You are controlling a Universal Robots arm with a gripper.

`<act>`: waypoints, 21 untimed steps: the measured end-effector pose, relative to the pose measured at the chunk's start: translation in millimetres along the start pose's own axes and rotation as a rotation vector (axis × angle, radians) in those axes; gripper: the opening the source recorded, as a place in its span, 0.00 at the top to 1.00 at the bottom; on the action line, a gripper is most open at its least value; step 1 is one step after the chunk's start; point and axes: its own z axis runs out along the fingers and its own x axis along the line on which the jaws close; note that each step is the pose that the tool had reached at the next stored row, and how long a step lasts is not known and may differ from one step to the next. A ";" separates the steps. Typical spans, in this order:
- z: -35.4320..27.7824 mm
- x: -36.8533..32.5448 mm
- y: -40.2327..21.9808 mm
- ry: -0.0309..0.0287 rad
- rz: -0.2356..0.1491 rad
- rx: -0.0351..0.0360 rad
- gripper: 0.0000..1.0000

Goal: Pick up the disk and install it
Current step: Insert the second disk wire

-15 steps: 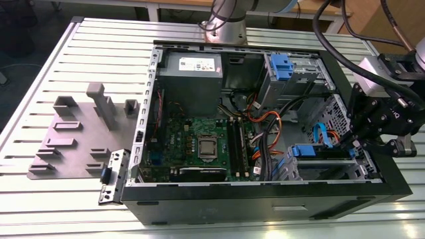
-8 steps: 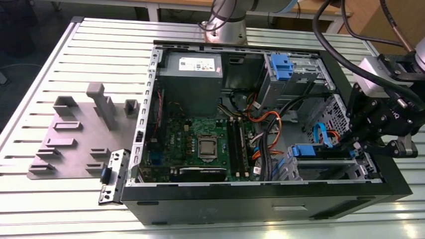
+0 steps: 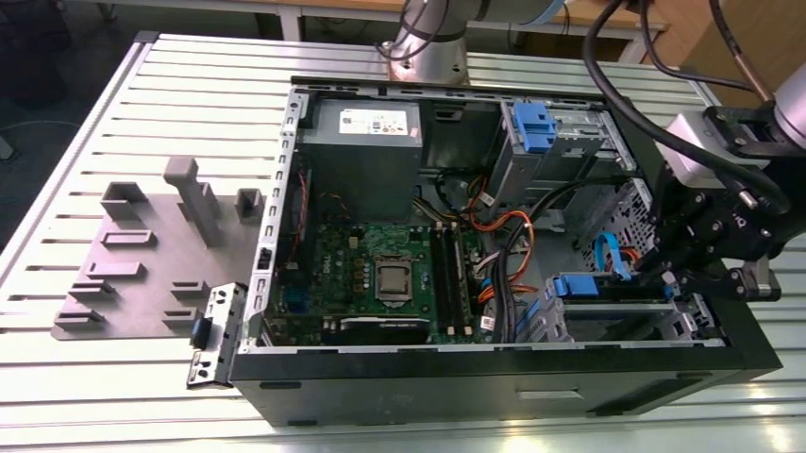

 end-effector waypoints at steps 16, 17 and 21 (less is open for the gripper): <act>0.5 -0.2 0.1 0.0001 0.000 0.0000 0.84; 0.6 -0.2 0.1 0.0001 0.000 0.0000 0.84; -1.5 -0.3 0.2 -0.0002 0.000 0.0000 0.84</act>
